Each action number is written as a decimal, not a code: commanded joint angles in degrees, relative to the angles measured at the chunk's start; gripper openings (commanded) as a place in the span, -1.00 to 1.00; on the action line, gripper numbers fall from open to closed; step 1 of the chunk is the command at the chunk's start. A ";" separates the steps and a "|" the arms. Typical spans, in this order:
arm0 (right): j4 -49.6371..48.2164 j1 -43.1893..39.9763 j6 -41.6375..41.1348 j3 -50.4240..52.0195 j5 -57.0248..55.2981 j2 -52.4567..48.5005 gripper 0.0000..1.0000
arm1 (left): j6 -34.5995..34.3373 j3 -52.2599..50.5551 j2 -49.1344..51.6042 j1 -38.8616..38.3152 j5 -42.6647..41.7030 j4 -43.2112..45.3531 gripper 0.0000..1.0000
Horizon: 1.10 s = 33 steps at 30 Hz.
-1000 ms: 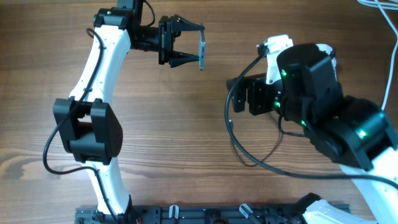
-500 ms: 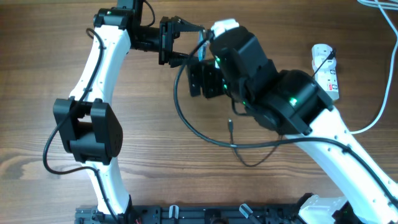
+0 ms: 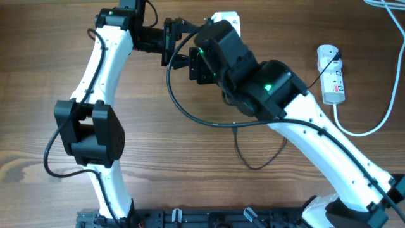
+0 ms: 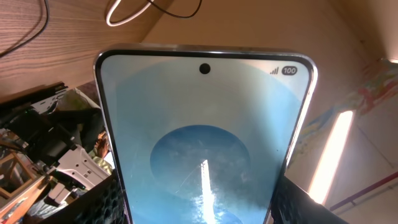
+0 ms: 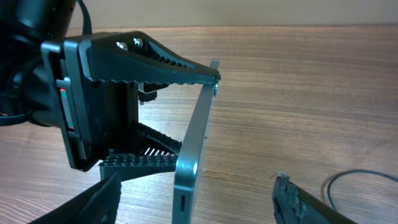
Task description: Plug charger to phone and switch on socket
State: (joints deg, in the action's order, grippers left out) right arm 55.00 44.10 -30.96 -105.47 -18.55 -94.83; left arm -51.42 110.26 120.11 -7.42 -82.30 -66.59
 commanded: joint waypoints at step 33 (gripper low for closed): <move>-5.25 0.17 -0.76 -1.29 -5.42 -4.09 -0.37 | -0.46 0.44 -1.95 0.42 -1.60 0.17 0.31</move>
State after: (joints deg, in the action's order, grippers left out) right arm 50.04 44.10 -31.86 -105.47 -22.59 -97.97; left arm -51.42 110.26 120.11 -7.42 -82.30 -66.59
